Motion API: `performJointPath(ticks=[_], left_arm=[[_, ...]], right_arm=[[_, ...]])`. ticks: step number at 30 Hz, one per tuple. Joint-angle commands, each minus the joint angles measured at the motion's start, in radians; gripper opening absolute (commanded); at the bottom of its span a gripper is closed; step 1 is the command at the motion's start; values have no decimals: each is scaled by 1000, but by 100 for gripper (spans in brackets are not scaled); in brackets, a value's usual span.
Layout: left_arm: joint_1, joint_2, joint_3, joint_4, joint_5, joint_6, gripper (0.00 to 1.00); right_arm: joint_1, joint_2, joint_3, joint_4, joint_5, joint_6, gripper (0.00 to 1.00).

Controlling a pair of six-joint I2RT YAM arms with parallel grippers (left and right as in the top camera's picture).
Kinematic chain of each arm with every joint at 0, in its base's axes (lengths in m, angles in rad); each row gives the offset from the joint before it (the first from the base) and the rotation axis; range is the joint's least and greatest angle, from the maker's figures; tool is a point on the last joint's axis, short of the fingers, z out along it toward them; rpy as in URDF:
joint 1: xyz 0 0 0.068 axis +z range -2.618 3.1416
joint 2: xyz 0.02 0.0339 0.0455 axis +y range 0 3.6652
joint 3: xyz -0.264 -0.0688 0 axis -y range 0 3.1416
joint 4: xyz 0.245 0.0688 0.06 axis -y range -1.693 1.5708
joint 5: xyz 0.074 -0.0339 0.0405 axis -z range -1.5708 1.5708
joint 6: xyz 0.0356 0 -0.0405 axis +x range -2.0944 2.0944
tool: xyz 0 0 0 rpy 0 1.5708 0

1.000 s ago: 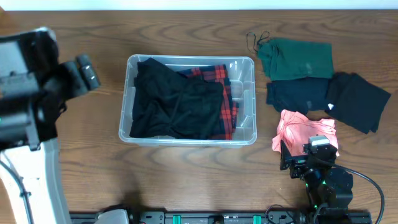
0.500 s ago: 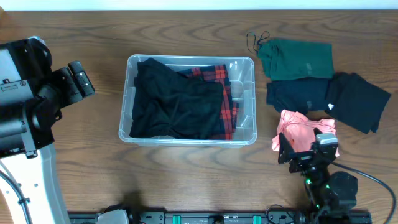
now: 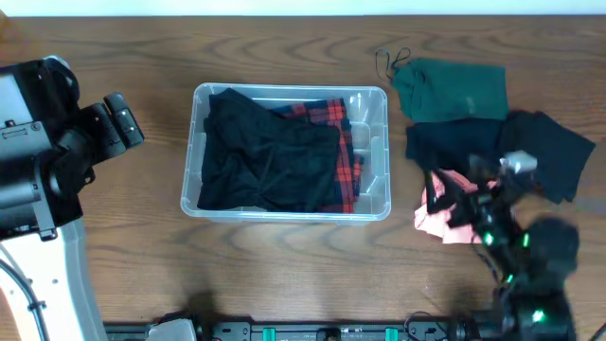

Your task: Pack container

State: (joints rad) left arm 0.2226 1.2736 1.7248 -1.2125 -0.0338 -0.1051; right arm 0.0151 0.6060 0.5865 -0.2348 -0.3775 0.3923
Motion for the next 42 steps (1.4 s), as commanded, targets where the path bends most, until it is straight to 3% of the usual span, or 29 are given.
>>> performJointPath(ticks=[1, 8, 15, 21, 29, 35, 42], left_arm=[[6, 1, 0, -3, -12, -5, 98], [6, 1, 0, -3, -12, -5, 98], [6, 1, 0, -3, -12, -5, 98], [6, 1, 0, -3, -12, -5, 98], [6, 1, 0, -3, -12, -5, 98], [6, 1, 0, -3, -12, -5, 98], [6, 1, 0, -3, -12, -5, 98]], right_arm=[[-8, 231, 229, -133, -29, -95, 99], [-13, 635, 674, -377, -151, -330, 99], [-214, 864, 874, -534, -84, -295, 99], [-494, 1001, 907, -589, -106, -289, 99], [-786, 1170, 907, -579, -193, -418, 98], [-879, 1324, 907, -577, -214, -523, 98], [-932, 1463, 907, -554, -214, -540, 94]])
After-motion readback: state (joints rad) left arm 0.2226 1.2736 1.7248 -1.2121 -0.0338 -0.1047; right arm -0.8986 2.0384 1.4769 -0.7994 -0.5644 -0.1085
